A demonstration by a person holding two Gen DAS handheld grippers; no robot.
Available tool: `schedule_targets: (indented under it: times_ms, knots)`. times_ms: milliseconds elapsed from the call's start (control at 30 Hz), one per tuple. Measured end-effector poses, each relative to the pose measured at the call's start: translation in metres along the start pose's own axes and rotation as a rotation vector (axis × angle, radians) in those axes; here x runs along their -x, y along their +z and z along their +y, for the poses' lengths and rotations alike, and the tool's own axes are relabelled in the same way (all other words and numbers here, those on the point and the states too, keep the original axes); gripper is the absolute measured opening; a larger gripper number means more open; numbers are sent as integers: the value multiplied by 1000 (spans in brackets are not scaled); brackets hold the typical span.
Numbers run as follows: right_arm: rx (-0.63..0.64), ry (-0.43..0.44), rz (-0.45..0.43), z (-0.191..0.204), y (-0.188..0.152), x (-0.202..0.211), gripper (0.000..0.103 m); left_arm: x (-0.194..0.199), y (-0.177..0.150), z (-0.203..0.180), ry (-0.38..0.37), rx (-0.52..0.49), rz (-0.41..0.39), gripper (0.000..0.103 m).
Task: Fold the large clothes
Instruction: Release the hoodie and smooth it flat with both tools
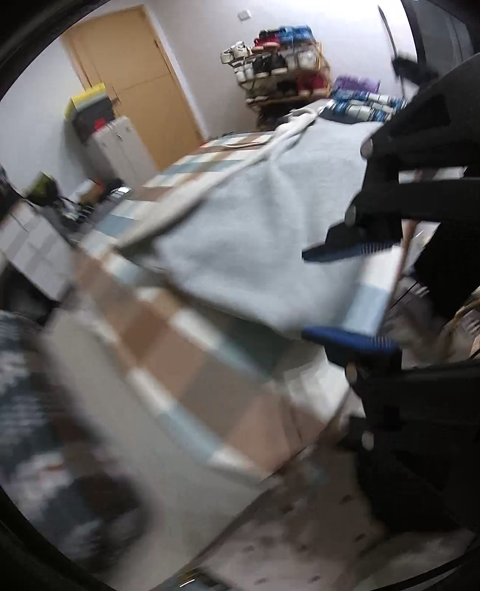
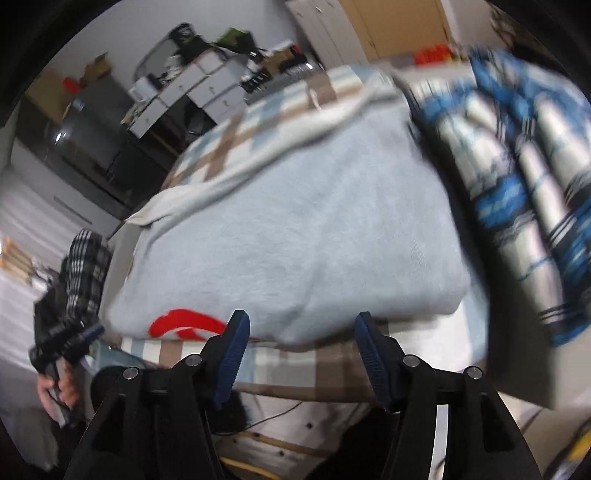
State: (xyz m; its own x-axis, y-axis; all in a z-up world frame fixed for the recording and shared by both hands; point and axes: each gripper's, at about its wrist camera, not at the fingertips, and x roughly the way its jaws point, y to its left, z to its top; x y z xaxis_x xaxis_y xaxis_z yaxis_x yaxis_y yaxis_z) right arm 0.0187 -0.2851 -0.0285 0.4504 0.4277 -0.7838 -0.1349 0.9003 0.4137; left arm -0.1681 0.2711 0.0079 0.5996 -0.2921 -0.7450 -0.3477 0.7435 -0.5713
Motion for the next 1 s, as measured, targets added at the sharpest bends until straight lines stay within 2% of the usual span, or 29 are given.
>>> schedule_targets:
  times_ms: [33,67,100,133,233,300,367,400,433,533,667,733,800,867,933,1000]
  knots:
    - [31,-11,-35,8,5,9,63,5,3,-9,-5,-32,-35,63]
    - [62,-21,-63,10,4,18,77,7,5,-19,-26,-62,-57,72]
    - [123,-50,-119,25,18,24,95,5,8,-33,-53,-102,-76,80]
    - [162,-75,-154,33,28,25,100,0,11,-46,-61,-138,-83,80]
    - [232,-142,-170,44,48,12,102,-40,23,-99,-91,-257,-33,80]
    - [316,-243,-103,54,79,-25,102,-72,26,-124,-83,-325,21,80]
    - [393,-330,-37,57,97,-57,101,-113,22,-150,-18,-422,56,80]
    - [447,-397,3,59,107,-79,101,-131,20,-156,27,-447,70,80]
    - [492,-425,38,57,110,-93,101,-144,17,-156,36,-439,79,80]
    - [606,-464,97,53,109,-122,100,-169,17,-149,-32,-416,149,80]
    - [643,-420,213,39,123,-164,99,-173,12,-152,16,-523,137,80]
    - [620,-386,223,35,135,-171,86,-169,12,-151,-4,-532,152,80]
    - [578,-323,233,33,148,-172,44,-164,12,-148,-17,-537,173,80]
    - [523,-283,235,29,160,-172,16,-154,4,-143,-30,-535,183,80]
    - [410,-199,226,19,176,-167,13,-154,7,-141,-35,-517,192,80]
    - [366,-154,196,18,185,-162,11,-154,9,-138,-46,-486,207,80]
